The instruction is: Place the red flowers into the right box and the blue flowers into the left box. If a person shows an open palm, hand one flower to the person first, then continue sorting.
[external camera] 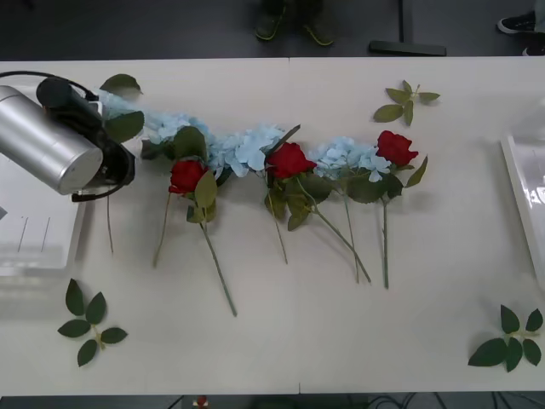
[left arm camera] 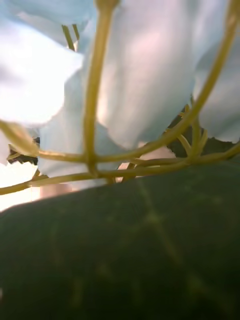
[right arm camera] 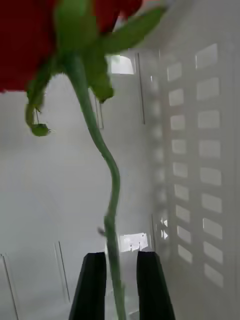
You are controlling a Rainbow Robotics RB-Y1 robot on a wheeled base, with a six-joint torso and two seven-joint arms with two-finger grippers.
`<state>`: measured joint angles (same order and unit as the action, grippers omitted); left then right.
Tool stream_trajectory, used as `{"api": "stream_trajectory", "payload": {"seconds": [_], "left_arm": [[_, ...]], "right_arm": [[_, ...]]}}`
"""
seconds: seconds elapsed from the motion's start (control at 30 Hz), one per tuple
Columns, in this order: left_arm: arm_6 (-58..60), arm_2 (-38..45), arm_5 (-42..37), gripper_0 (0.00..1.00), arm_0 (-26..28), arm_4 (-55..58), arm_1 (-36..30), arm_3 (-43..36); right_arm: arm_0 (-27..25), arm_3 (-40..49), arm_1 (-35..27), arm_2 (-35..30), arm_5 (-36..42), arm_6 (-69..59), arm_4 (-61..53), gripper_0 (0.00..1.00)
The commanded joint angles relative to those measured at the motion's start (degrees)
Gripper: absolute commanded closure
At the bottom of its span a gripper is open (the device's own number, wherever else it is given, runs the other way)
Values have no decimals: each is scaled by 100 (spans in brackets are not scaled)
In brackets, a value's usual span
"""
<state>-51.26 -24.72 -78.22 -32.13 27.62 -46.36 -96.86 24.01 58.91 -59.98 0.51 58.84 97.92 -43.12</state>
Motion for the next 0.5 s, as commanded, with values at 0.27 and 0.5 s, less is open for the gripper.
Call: {"api": "stream_trajectory", "payload": {"seconds": [0.27,0.5], "left_arm": [[-244,64,273,100,48,367,-1639,132],[-640,64,1301,100,171,323,-1903,1248]], "right_arm": [[69,50,-57,-33,-4,113,-259,17],[139,244,-119,-60,461,70,-900,16]]}}
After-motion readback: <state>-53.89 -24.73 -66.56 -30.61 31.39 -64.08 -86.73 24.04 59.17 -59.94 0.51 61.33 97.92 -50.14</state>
